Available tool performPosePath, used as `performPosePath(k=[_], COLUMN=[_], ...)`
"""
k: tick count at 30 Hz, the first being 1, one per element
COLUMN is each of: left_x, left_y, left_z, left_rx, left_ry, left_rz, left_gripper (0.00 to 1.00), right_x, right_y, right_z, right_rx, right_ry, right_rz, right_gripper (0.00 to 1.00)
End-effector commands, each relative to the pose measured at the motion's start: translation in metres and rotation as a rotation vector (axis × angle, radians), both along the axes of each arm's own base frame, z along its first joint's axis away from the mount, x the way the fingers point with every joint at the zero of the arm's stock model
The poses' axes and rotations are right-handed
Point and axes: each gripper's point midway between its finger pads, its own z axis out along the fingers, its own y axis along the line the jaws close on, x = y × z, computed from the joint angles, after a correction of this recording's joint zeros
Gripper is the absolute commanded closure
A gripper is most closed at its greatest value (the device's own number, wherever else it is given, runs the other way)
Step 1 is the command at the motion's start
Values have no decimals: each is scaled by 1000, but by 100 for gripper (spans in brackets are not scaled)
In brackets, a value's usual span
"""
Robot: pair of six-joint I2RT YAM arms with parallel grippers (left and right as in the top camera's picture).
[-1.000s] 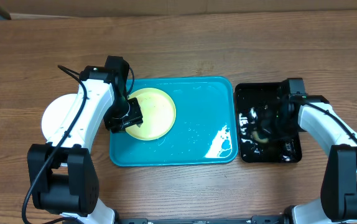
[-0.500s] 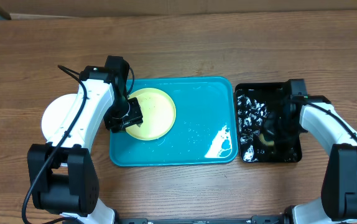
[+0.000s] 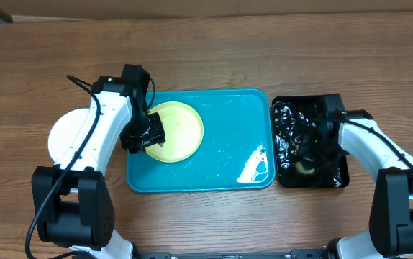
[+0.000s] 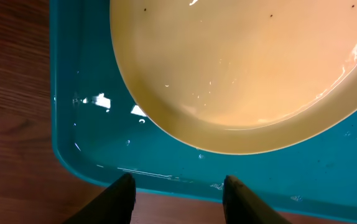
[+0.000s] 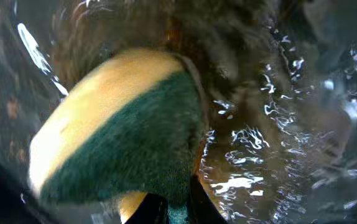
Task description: Clean dirty plates on tray and stack at the side
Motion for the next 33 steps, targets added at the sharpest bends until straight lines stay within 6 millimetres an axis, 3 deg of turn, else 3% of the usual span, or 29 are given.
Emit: performPosePath(k=[1, 6, 7, 9, 16, 27, 33], left_x=[1, 0, 0, 0, 0, -4, -2], left_y=[0, 0, 0, 0, 0, 4, 14], left_z=[6, 6, 6, 6, 6, 2, -18], left_rx=[-10, -10, -10, -10, -10, 13, 70], left_ry=[-22, -18, -18, -19, -19, -6, -34], left_rz=[-1, -1, -1, -1, -1, 8, 23], left_gripper=[52, 50, 50, 50, 49, 44, 42], right_x=[17, 25, 24, 22, 18, 35, 37], right_y=[-7, 4, 4, 3, 3, 3, 10], right_z=[-2, -1, -1, -1, 3, 46, 69], right_rx=[-22, 26, 21, 16, 16, 16, 52], right_ry=[-63, -101, -98, -90, -62, -102, -150], right_rz=[-22, 70, 81, 99, 98, 98, 98], right_gripper=[91, 91, 88, 70, 66, 54, 51])
